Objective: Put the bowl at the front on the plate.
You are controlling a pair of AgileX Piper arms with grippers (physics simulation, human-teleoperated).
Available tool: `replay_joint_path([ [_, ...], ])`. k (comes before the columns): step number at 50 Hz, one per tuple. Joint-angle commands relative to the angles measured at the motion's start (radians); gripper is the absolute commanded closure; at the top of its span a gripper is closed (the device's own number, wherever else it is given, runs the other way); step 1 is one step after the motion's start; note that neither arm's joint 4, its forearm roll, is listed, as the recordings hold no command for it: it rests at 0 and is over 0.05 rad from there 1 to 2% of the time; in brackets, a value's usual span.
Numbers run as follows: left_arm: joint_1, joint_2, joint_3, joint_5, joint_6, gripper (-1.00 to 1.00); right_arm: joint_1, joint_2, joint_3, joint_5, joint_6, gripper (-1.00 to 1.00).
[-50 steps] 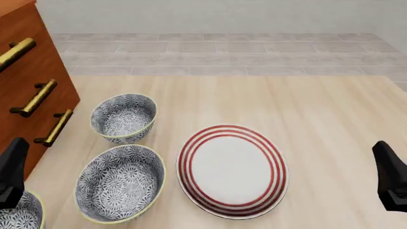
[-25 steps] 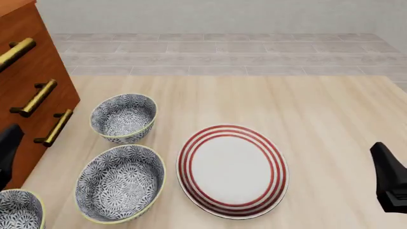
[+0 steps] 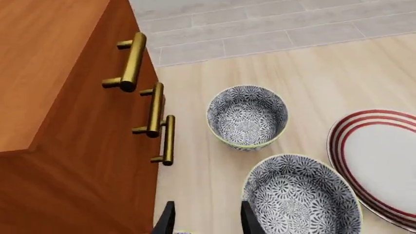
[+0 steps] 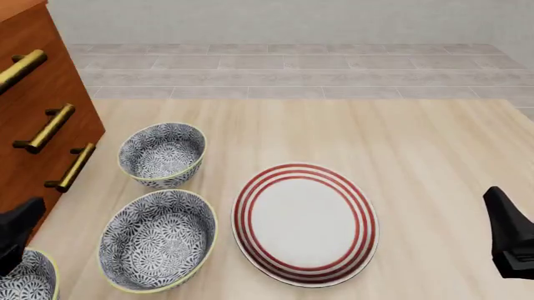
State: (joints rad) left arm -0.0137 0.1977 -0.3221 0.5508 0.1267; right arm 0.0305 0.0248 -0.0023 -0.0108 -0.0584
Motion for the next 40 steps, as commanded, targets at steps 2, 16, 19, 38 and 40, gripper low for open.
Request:
replay_joint_path([
  [2, -0.009, -0.030, 0.078, 0.105, -0.036, -1.00, 0.001, 0.007, 0.000, -0.004, -0.013, -1.00],
  [16, -0.015, -0.051, 0.168, 0.119, -0.082, -1.00, 0.001, 0.021, 0.001, -0.014, -0.011, -1.00],
  [19, -0.016, -0.065, 0.176, 0.139, -0.090, -1.00, -0.001, 0.020, 0.001, -0.014, -0.009, -1.00],
  [38, 0.038, -0.052, 0.235, 0.150, -0.089, -1.00, 0.000, 0.037, 0.001, -0.027, -0.015, -1.00],
  [40, 0.039, -0.043, 0.242, 0.144, -0.094, -1.00, 0.000, 0.042, 0.002, -0.031, -0.015, -1.00],
])
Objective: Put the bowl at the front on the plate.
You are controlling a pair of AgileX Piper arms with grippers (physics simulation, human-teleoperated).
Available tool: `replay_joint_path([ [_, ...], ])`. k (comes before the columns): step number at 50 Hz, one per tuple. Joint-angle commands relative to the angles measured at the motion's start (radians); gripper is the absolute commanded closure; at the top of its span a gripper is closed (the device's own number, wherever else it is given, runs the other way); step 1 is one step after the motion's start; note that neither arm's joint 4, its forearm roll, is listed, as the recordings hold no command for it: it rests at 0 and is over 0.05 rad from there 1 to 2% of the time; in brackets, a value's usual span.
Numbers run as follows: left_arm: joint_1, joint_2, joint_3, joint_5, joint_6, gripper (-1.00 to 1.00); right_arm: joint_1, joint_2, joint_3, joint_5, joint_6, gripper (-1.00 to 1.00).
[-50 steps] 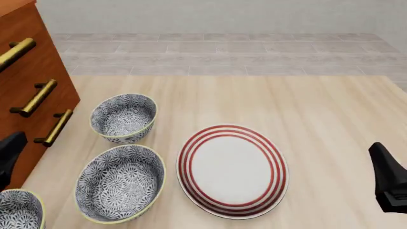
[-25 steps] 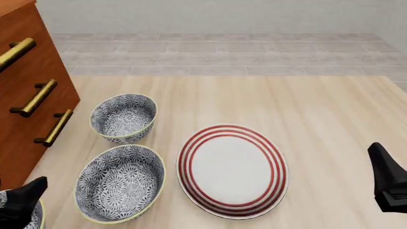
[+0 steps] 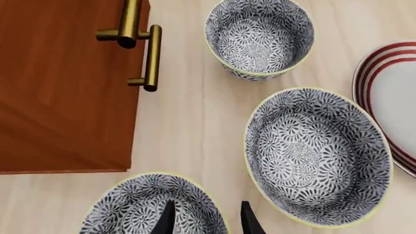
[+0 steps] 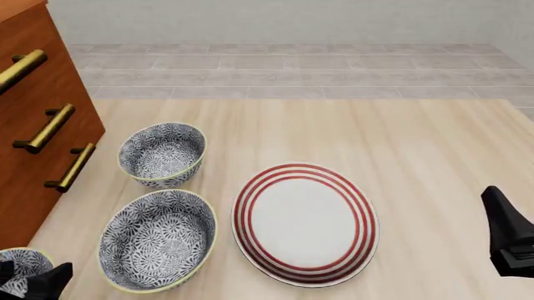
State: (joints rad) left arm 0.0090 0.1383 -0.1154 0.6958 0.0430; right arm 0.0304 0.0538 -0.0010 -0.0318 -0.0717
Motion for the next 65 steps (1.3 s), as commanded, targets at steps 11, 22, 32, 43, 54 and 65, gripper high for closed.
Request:
replay_joint_path([
  [11, 0.002, 0.067, 0.070, -0.030, -0.047, -1.00, -0.001, 0.022, 0.000, -0.018, 0.001, -1.00],
  [22, -0.018, 0.114, 0.100, -0.069, -0.081, -1.00, -0.003, 0.029, 0.000, -0.024, 0.004, -1.00],
  [32, -0.010, 0.155, 0.113, -0.086, -0.090, -1.00, -0.006, 0.032, 0.000, -0.026, 0.007, -1.00],
  [43, -0.009, 0.220, 0.115, -0.115, -0.109, -1.00, -0.007, 0.034, 0.000, -0.028, 0.009, -1.00],
  [54, -0.001, 0.314, 0.115, -0.183, -0.115, -1.00, -0.010, 0.035, 0.001, -0.029, 0.014, -1.00],
  [65, 0.002, 0.353, 0.115, -0.196, -0.125, -1.00, -0.013, 0.036, 0.001, -0.029, 0.016, -1.00],
])
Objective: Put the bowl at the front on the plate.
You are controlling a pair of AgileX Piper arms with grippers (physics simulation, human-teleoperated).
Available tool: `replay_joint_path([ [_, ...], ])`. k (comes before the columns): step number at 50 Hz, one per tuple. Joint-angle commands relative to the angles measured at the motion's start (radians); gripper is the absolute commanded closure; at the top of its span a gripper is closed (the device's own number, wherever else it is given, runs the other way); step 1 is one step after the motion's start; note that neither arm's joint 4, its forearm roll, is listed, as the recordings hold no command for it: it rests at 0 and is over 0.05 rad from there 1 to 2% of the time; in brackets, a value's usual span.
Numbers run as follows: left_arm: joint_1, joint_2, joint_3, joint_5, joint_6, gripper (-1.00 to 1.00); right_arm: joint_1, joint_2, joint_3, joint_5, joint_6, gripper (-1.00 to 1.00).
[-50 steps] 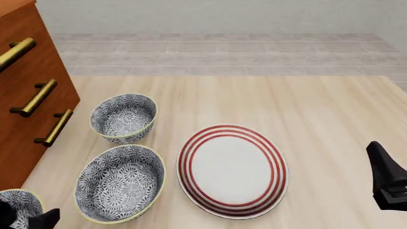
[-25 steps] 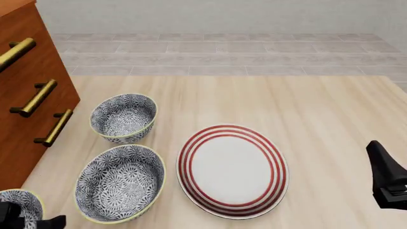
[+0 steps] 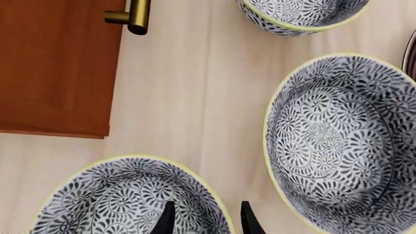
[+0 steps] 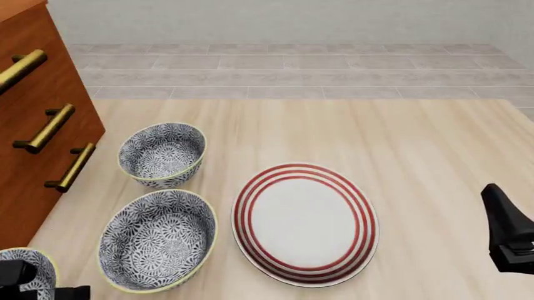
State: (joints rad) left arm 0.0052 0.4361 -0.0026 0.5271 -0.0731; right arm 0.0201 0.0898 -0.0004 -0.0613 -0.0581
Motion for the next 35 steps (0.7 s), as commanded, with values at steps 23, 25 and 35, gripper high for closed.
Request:
replay_joint_path([
  [23, 0.149, 0.122, 0.002, -0.072, 0.182, 1.00, -0.005, 0.009, 0.000, -0.007, 0.002, -1.00],
  [25, 0.158, 0.079, 0.002, -0.050, 0.204, 1.00, -0.004, 0.017, 0.000, -0.015, 0.002, -1.00],
  [35, 0.170, -0.012, -0.054, 0.028, 0.226, 1.00, -0.003, 0.013, 0.000, -0.011, -0.003, -1.00],
])
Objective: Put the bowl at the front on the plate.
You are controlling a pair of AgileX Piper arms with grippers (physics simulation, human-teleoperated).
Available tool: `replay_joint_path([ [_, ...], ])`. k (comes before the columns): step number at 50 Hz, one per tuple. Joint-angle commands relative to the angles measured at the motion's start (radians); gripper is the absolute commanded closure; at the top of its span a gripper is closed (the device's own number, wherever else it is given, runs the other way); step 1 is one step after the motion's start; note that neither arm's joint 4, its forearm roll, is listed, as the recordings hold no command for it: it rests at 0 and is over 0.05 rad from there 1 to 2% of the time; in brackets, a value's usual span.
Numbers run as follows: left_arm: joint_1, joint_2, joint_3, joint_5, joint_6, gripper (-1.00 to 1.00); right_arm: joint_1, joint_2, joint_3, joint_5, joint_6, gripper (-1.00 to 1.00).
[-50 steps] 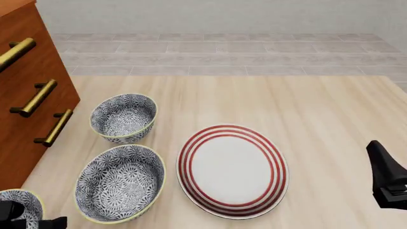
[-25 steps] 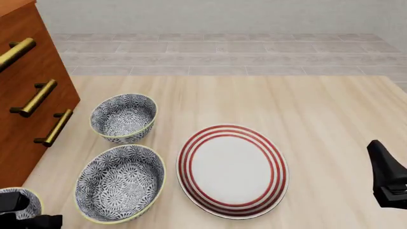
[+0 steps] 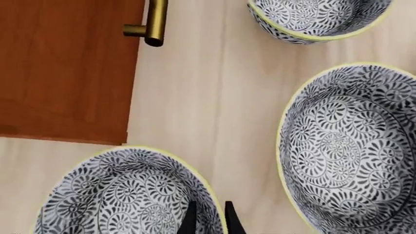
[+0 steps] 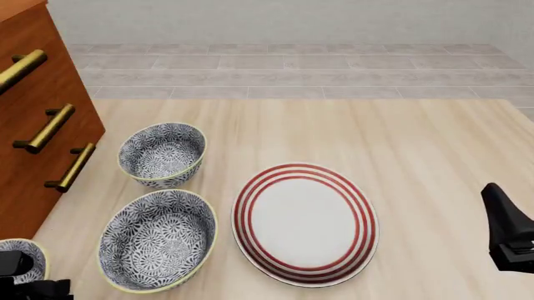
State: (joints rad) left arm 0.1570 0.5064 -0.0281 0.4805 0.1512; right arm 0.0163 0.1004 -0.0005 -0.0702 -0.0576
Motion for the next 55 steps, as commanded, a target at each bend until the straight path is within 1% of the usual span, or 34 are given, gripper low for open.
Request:
replay_joint_path([
  [1, 0.016, -0.082, -0.037, 0.077, -0.006, 1.00, 0.001, 0.001, 0.000, 0.000, -0.004, -1.00],
  [2, 0.018, -0.093, -0.058, 0.089, -0.004, 1.00, 0.002, 0.002, 0.000, 0.000, -0.004, -1.00],
  [4, 0.014, -0.094, -0.072, 0.093, -0.014, 1.00, 0.002, 0.006, 0.000, -0.004, -0.004, -1.00],
  [10, 0.024, -0.111, -0.116, 0.108, -0.007, 1.00, 0.001, 0.008, 0.000, -0.006, -0.003, -1.00],
  [15, 0.035, -0.142, -0.132, 0.131, 0.013, 1.00, 0.002, 0.011, 0.000, -0.009, -0.003, -1.00],
  [22, 0.063, -0.184, -0.185, 0.161, 0.049, 1.00, 0.003, 0.007, 0.000, -0.005, -0.002, -1.00],
  [24, 0.063, -0.184, -0.201, 0.165, 0.046, 1.00, 0.003, 0.007, 0.000, -0.005, -0.002, -1.00],
  [27, 0.053, -0.198, -0.249, 0.193, 0.040, 1.00, 0.003, 0.008, 0.000, -0.007, -0.003, -1.00],
  [32, 0.052, -0.199, -0.284, 0.203, 0.041, 1.00, 0.002, 0.010, 0.000, -0.009, -0.001, -1.00],
  [38, 0.026, -0.216, -0.366, 0.247, 0.025, 1.00, 0.002, 0.000, 0.000, 0.000, -0.001, -1.00],
  [43, 0.010, -0.213, -0.403, 0.264, 0.010, 1.00, 0.003, 0.001, 0.000, -0.001, -0.001, -1.00],
  [50, -0.042, -0.231, -0.483, 0.297, 0.021, 1.00, 0.003, 0.007, 0.000, -0.007, -0.001, -1.00],
  [55, -0.076, -0.233, -0.535, 0.314, 0.053, 1.00, 0.006, 0.016, 0.000, -0.015, -0.003, -1.00],
])
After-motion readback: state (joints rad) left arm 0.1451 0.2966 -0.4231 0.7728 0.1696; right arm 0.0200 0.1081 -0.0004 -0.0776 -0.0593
